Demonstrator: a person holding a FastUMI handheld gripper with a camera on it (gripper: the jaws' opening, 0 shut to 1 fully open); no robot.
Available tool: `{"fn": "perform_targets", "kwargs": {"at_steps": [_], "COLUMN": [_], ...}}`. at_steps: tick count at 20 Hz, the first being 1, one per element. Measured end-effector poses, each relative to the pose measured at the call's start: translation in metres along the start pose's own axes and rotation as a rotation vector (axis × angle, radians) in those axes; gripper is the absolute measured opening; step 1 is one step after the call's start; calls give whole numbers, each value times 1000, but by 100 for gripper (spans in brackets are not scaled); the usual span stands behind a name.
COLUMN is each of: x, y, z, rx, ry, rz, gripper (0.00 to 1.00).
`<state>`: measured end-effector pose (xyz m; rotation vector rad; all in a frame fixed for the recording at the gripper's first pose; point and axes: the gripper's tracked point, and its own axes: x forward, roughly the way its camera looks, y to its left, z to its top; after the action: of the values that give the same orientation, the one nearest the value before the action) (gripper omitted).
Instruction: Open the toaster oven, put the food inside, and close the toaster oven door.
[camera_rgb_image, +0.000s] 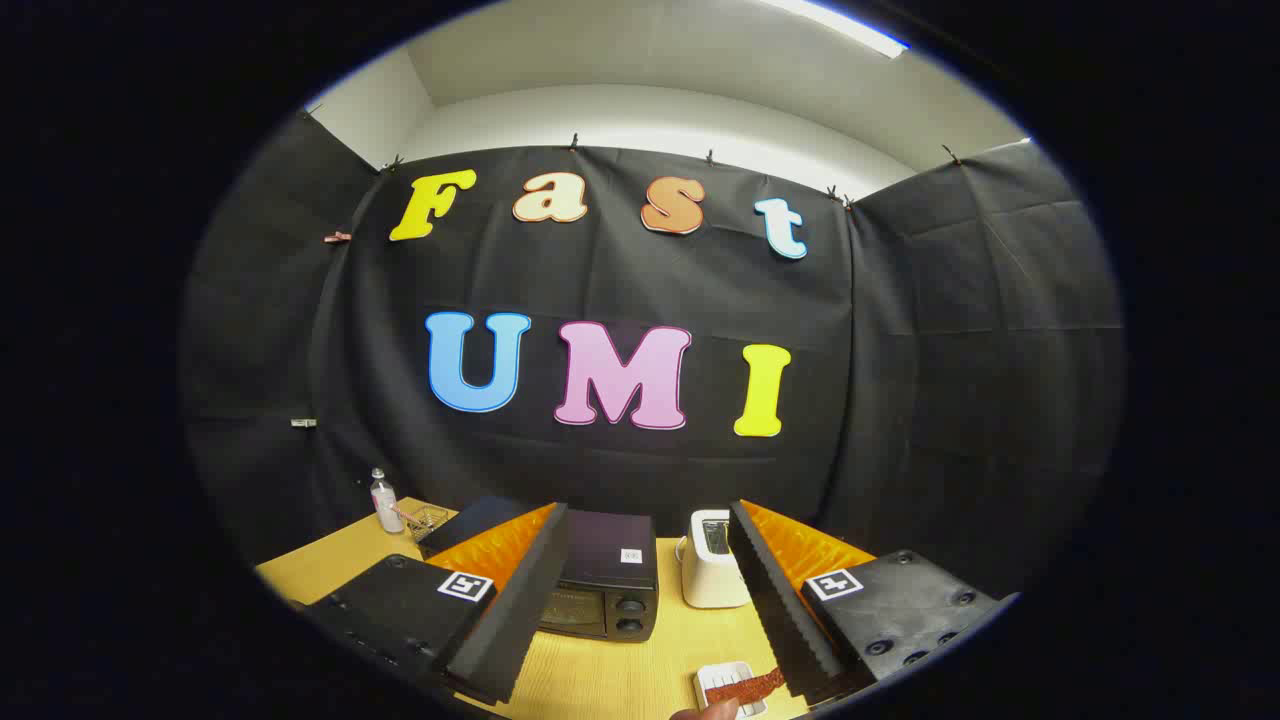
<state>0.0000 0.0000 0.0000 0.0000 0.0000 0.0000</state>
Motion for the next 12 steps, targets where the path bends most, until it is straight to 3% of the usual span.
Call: {"fn": "perform_targets", "kwargs": {"at_steps": [12], "x": [1], "y": [3], "z": [4], "rx": [-7], "ry": [-15], "rz": [0], "gripper": [97]}}
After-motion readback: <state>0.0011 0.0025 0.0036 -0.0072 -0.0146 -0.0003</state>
